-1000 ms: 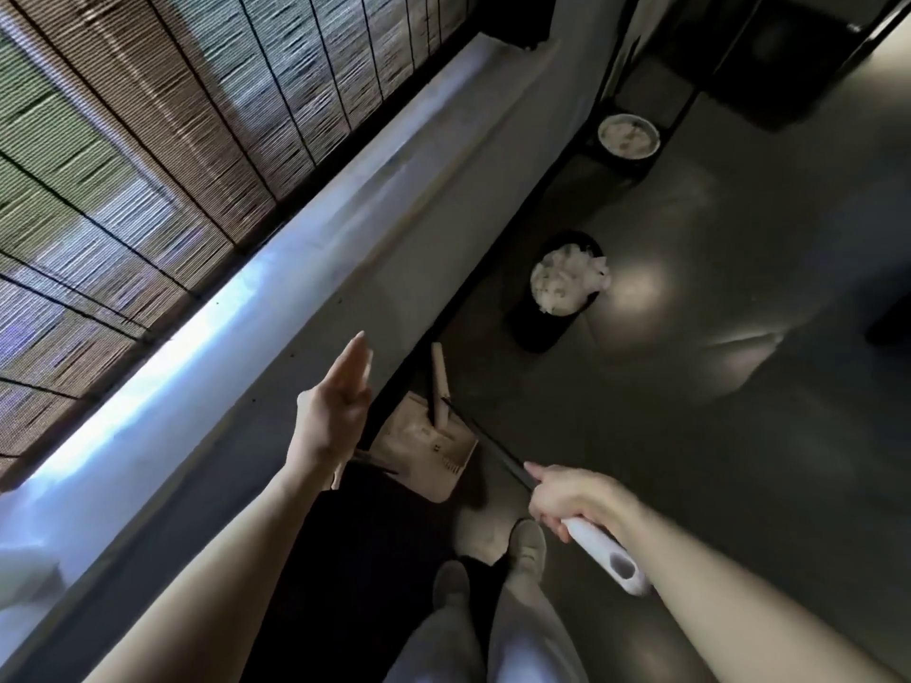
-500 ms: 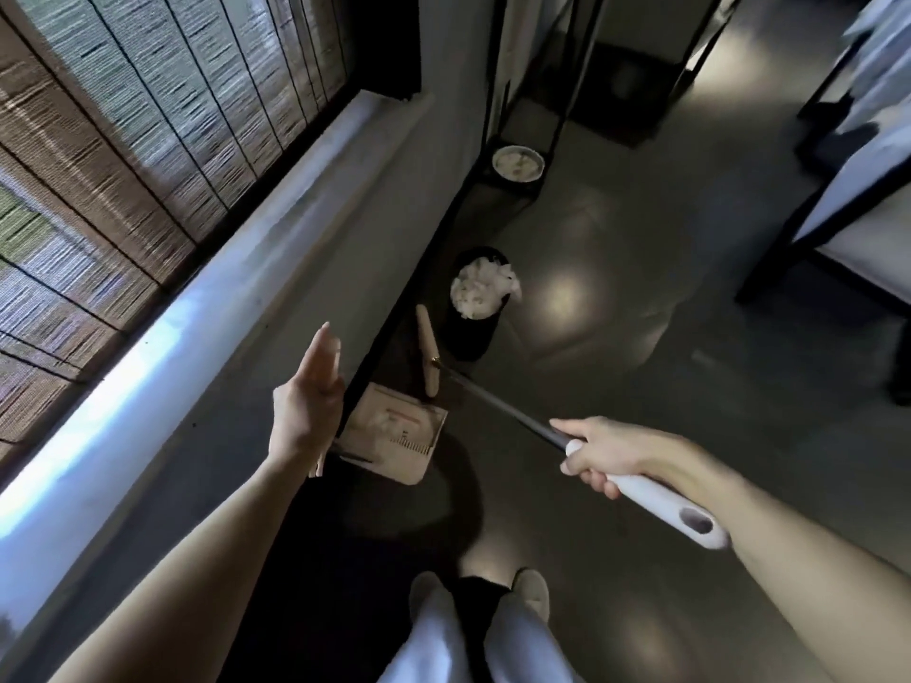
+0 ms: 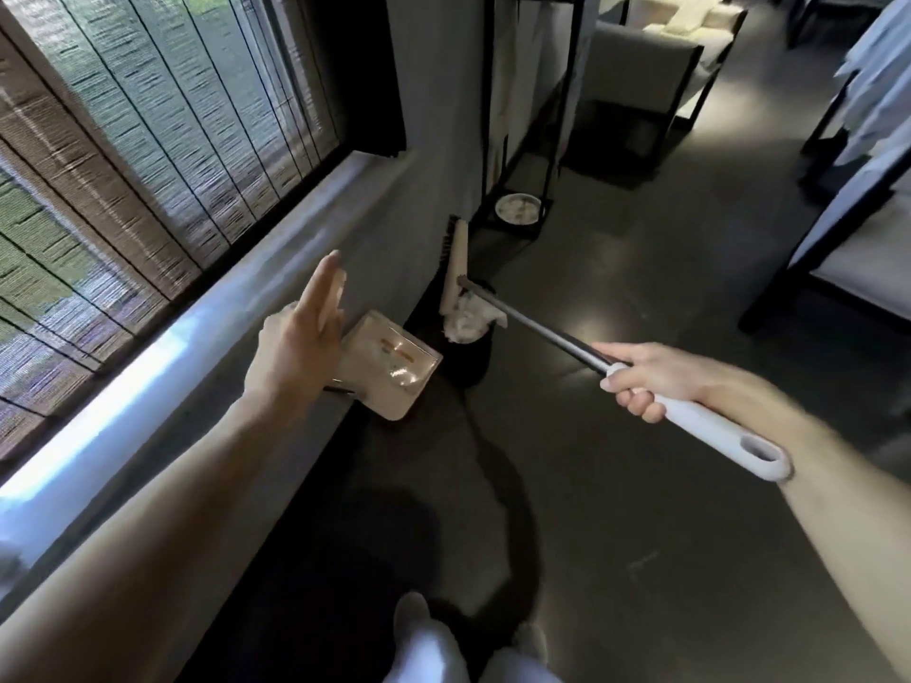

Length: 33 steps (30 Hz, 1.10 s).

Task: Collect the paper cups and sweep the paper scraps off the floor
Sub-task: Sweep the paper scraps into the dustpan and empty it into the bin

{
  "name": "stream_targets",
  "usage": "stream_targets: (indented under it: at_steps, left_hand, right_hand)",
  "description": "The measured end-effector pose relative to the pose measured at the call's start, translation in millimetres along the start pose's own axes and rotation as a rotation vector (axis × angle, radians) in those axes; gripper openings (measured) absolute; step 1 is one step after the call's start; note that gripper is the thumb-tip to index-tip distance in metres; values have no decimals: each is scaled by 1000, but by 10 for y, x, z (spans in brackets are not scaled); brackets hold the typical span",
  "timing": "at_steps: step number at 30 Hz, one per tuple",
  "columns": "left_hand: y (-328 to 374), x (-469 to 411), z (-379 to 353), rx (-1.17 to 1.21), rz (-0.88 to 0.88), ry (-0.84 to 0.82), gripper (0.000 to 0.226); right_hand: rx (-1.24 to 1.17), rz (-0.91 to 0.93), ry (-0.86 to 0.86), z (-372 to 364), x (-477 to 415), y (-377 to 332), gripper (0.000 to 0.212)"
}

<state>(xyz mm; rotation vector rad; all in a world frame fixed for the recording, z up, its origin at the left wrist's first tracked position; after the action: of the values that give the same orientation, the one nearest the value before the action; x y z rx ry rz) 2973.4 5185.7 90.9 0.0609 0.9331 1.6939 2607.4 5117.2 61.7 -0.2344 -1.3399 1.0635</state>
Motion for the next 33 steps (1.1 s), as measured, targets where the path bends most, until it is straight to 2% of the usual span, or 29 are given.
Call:
stream_targets:
  at_steps: [4,8,11,15,18,24,25,27,29,31,33]
  left_hand:
    - [380,0,117,-19,-110,131,59]
    - [652,-164,161,-30,-188,158,61]
    - [891,-264,47,-70,-312,148,62]
    - [1020,-251,-384,-276,-427,-155,74]
    - [928,-85,-752,-389,-578,-360,80]
    - [692,143,-1106,-396,-806,-546,90]
    - [653,156,-1138,-410,-817,-594,85]
    - [642,190,-1176,-410,-884,-615,59]
    - [696,260,-1228,-403,-944,-679,52]
    - [709,319,-1301,-368,-876,-838,46]
    - [705,336,-1373,-336,-821,-913,44]
  right_hand:
    - [-54,30,20,316,118,77,66]
    - [-139,24,66,540,187,144,65]
    - [-198,9,99,659,211,194,65]
    - [-279,-29,130,745,175,241,65]
    - [-279,-50,161,706,109,339,64]
    - [-386,-134,160,544,-52,532,64]
    - [-399,-144,157,531,-67,553,64]
    - [-397,-153,153,531,-84,568,64]
    - [-393,-157,152,533,-105,555,63]
    - [-412,-162,152,517,-125,542,63]
    - [-425,-167,150,476,-146,543,64]
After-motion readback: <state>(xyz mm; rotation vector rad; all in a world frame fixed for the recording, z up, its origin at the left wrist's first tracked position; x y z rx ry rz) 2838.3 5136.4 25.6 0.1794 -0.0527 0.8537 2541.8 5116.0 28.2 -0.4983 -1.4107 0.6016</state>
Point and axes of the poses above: each hand's wrist, its own x-axis away from the middle knuckle, its own z-axis out of the back of the hand, y = z × x, the point moved 2 cm from there along -x, towards the middle knuckle, and after that the axes turned 10 degrees about y, right-handed, at the moved point
